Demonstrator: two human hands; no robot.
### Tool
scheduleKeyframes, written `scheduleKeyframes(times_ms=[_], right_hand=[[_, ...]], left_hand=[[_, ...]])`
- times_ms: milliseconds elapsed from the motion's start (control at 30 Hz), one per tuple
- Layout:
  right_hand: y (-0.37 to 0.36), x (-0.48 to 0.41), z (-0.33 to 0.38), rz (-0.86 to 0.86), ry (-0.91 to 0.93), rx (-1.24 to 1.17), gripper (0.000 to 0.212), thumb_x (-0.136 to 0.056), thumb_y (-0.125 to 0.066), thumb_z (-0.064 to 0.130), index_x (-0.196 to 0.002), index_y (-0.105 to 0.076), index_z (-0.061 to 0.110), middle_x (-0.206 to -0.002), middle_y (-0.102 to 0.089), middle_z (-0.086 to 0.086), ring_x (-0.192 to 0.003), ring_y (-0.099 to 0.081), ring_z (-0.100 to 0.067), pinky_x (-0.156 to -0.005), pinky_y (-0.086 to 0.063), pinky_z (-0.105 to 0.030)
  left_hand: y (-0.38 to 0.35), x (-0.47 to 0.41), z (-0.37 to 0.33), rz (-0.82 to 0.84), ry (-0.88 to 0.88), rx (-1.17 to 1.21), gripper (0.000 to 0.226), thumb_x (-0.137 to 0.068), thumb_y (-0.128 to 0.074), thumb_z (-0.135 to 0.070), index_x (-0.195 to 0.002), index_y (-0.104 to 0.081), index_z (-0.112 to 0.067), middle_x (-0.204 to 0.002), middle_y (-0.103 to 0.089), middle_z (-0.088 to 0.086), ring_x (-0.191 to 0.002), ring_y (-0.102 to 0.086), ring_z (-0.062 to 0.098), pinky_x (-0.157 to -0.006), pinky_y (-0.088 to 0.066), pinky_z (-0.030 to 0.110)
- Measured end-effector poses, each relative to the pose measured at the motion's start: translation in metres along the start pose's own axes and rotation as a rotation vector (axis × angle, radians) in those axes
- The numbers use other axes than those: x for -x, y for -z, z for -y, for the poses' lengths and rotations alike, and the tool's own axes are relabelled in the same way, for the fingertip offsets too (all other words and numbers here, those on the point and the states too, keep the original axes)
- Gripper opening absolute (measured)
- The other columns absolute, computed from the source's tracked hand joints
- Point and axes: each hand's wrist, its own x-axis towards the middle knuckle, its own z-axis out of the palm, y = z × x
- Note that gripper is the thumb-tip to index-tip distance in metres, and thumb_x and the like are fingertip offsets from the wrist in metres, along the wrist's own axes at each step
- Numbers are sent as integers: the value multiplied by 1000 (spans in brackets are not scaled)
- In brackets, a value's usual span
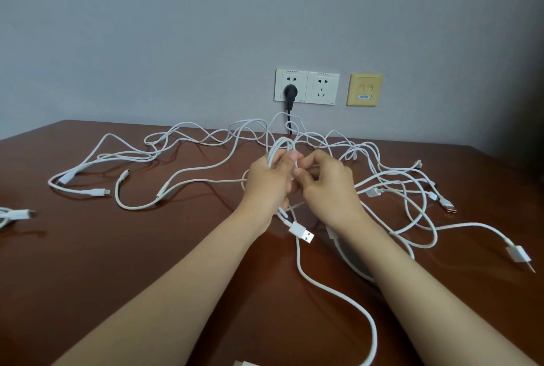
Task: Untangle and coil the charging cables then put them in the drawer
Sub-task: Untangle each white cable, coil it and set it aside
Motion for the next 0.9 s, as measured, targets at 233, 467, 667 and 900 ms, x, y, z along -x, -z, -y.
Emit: scheduleKeyframes(times_ms=[233, 467, 667, 900], right_hand=[[0, -1, 2, -5, -27, -56, 30, -90, -58, 23, -77, -32, 25, -65, -64, -3, -70, -60, -22, -63, -37, -28], [1, 4, -1, 143, 12, 3, 26, -88, -54, 18, -77, -31, 27, -62, -62, -1, -58, -53, -18, -63, -43, -35], [0, 4, -4, 201, 75, 29, 24, -86, -52, 13, -80, -34, 27, -61, -59, 2, -48, -45, -6, -59, -39, -31], [7, 4, 1, 214, 106, 154, 17, -95, -45, 33, -87, -39, 19, -61, -54, 3, -64, -50, -23, -65, -36, -36]], left_hand=[[7, -1, -2, -133, -337, -627, 23, -97, -43, -24, -94, -62, -13, -90, -67, 12, -92, -59, 31, -77, -39, 35], [18, -8, 0, -169, -332, -696, 24, -99, -37, -25, -79, -50, -19, -83, -66, 14, -88, -62, 36, -82, -46, 41], [18, -16, 2, -108, 0, -38, 30, -101, -35, -22, -74, -48, -16, -62, -70, 5, -63, -70, 21, -66, -59, 31], [17, -15, -10, -151, 103, 465, 30, -103, -27, -16, -77, -40, -11, -45, -43, -1, -37, -57, 10, -42, -50, 19]])
